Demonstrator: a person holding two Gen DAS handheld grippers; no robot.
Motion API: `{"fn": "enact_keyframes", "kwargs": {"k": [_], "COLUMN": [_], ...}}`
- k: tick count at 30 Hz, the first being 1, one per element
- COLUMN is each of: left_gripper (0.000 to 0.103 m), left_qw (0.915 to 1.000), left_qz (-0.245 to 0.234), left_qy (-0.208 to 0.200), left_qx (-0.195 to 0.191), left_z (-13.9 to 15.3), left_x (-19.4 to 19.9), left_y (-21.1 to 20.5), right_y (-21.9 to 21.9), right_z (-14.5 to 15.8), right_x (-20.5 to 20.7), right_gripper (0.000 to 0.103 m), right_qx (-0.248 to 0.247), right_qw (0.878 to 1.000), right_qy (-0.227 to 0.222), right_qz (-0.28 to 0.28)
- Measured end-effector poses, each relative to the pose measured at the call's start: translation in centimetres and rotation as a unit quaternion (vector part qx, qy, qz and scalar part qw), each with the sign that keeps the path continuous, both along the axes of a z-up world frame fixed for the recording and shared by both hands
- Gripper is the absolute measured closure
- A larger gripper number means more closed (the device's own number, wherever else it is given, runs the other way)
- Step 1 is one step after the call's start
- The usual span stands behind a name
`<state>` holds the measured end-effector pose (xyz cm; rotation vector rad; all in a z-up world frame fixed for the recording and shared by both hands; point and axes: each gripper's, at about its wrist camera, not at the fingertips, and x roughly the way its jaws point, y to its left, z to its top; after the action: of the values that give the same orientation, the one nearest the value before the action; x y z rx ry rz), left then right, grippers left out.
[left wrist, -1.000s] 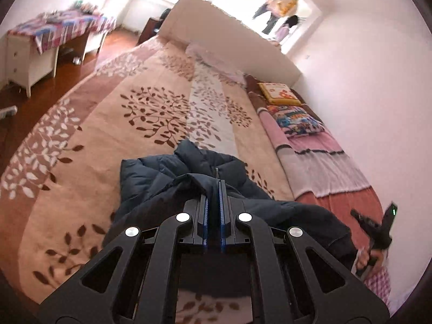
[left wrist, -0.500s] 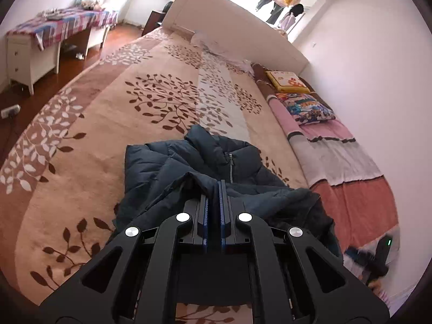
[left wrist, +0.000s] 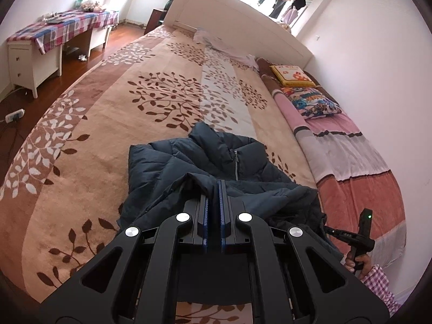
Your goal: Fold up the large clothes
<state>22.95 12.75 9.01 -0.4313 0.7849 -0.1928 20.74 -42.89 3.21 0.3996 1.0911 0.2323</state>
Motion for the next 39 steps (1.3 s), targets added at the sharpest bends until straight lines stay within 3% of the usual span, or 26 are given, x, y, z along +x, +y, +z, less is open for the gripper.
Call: {"fn": "enact_keyframes", "kwargs": {"k": [10, 14, 19, 22, 25, 33, 37, 39], "left_gripper": [0.097, 0.097, 0.097, 0.097, 0.097, 0.094, 0.093, 0.092], "left_qw": [0.9996, 0.9988, 0.9975, 0.9969, 0.9948, 0.9853, 0.9824, 0.9837], "left_qz": [0.023, 0.04, 0.062, 0.068, 0.078, 0.11, 0.125, 0.134], "left_qy": [-0.013, -0.027, -0.033, -0.021, 0.007, 0.073, 0.11, 0.107], "left_qx": [-0.007, -0.008, 0.001, 0.035, 0.065, 0.109, 0.085, 0.054], "left_z": [1.2, 3.1, 4.1, 2.3, -1.0, -10.0, -12.5, -12.2], "left_x": [1.4, 4.2, 11.6, 16.1, 19.7, 25.3, 26.2, 25.8], "left_y": [1.6, 2.3, 2.5, 1.8, 1.2, 1.1, 1.7, 2.3], "right_y": [-0.9, 0.2, 1.8, 2.8, 4.3, 5.0, 5.3, 5.2], "right_z": [6.4, 9.9, 11.9, 10.7, 7.5, -1.5, -4.1, -3.8], "right_x": [0.2, 3.7, 11.0, 15.7, 20.2, 24.8, 25.7, 25.3], "right_gripper": [0.101, 0.101, 0.102, 0.102, 0.102, 0.102, 0.101, 0.101], "right_qx": [-0.014, -0.029, -0.066, -0.09, -0.13, -0.187, -0.203, -0.196], "right_qw": [0.994, 0.987, 0.979, 0.977, 0.977, 0.975, 0.976, 0.977], "right_qy": [-0.105, -0.152, -0.18, -0.172, -0.148, -0.088, -0.041, -0.045], "right_qz": [-0.038, -0.049, -0.073, -0.083, -0.077, -0.087, -0.068, -0.068]}}
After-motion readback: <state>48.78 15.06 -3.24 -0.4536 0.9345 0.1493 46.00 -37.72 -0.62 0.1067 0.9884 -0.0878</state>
